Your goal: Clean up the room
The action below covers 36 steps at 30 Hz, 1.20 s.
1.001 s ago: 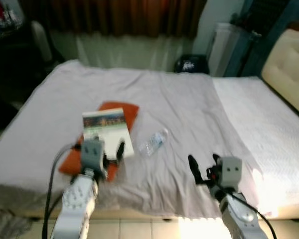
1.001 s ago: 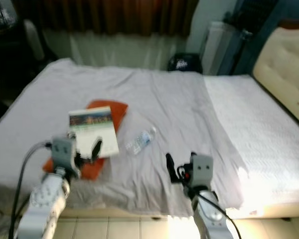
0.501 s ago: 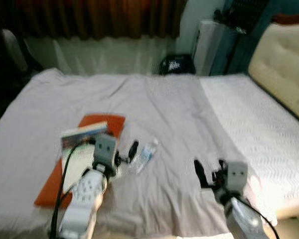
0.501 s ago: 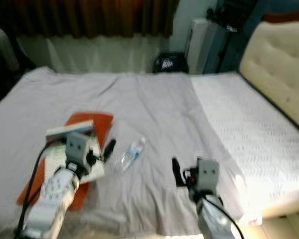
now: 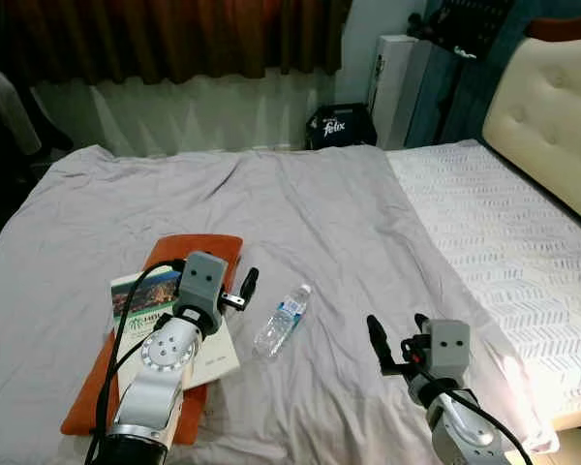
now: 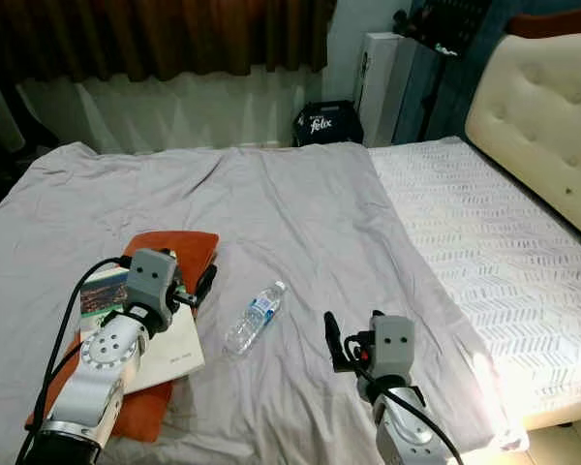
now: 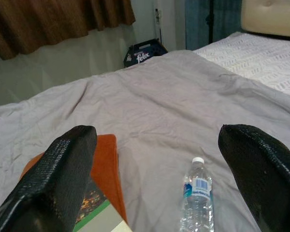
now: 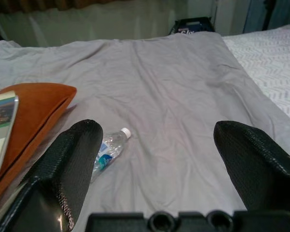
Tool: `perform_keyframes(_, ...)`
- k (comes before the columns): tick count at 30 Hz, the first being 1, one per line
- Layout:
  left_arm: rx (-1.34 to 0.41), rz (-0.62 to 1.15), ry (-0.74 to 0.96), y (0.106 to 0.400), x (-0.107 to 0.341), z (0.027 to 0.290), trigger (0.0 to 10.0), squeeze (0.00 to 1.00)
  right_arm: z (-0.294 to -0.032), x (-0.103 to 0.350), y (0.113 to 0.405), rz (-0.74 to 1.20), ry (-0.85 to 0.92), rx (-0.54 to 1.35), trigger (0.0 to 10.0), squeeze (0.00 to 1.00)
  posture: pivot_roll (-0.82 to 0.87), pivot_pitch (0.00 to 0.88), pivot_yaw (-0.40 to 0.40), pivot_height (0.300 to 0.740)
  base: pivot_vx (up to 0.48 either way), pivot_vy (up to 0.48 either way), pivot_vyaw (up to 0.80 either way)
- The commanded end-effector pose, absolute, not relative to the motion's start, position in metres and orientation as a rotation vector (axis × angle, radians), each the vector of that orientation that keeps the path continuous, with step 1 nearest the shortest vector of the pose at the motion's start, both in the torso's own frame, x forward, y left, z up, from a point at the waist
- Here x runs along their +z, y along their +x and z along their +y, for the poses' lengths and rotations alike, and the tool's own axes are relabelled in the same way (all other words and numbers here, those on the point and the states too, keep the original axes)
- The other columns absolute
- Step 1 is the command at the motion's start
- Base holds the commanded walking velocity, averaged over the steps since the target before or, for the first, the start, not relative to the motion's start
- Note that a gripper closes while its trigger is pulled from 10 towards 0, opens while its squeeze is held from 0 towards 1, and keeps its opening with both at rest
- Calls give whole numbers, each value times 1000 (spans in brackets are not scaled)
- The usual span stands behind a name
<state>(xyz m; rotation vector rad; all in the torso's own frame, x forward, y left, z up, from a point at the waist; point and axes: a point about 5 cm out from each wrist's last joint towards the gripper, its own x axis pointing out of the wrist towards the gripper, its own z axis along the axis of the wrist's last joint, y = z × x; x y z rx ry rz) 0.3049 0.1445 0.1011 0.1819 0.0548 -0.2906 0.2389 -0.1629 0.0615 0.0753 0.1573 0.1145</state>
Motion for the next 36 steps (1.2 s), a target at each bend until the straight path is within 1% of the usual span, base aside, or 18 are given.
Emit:
perform_keyframes(1, -277, 41, 188, 311, 105, 147, 10000, 0, -163, 67, 238, 131, 72, 110, 10000, 0, 9, 0, -12, 740, 0, 0, 0)
perform_keyframes(3, -278, 31, 175, 308, 105, 147, 10000, 0, -164, 68, 236, 125, 71, 109, 10000, 0, 9, 0, -10, 740, 0, 0, 0)
perform_keyframes(5, -291, -6, 144, 299, 108, 145, 10000, 0, -164, 70, 237, 116, 80, 103, 10000, 0, 9, 0, -11, 740, 0, 0, -794)
perform_keyframes(8, -291, -1, 130, 296, 107, 144, 10000, 0, -164, 71, 238, 110, 76, 102, 10000, 0, 11, 0, -10, 740, 344, 314, -800)
perform_keyframes(14, -316, 8, 140, 300, 105, 142, 10000, 0, -162, 72, 238, 100, 76, 101, 10000, 0, 16, 0, -12, 740, 183, 364, 0)
perform_keyframes(20, -306, 39, 211, 305, 101, 145, 10000, 0, -162, 72, 235, 101, 61, 103, 10000, 0, 3, 0, -9, 740, 0, 0, 0)
perform_keyframes(21, -311, 44, 223, 311, 97, 144, 10000, 0, -164, 72, 232, 101, 66, 96, 10000, 0, -13, 0, -9, 740, 0, 0, 0)
perform_keyframes(23, -312, 50, 225, 313, 96, 143, 10000, 0, -164, 72, 231, 103, 68, 93, 10000, 0, -13, 0, -9, 740, 0, 0, 0)
perform_keyframes(24, -353, 63, 220, 317, 94, 137, 10000, 0, -164, 72, 228, 105, 66, 92, 10000, 0, -40, 0, 2, 740, 0, 0, 0)
perform_keyframes(25, -353, 63, 220, 317, 94, 137, 10000, 0, -164, 72, 228, 105, 66, 92, 10000, 0, -40, 0, 2, 740, 0, 0, 0)
perform_keyframes(30, -497, 87, 207, 319, 92, 103, 10000, 0, -167, 74, 220, 100, 56, 67, 10000, 0, -63, 0, 20, 740, 0, 0, 0)
perform_keyframes(33, -505, 105, 182, 324, 89, 100, 10000, 0, -167, 72, 217, 113, 66, 54, 10000, 0, -80, 0, 32, 740, 0, 0, -781)
perform_keyframes(36, -473, 140, 190, 335, 86, 105, 10000, 0, -165, 72, 212, 120, 56, 53, 10000, 0, -95, 0, 38, 740, 0, 0, -781)
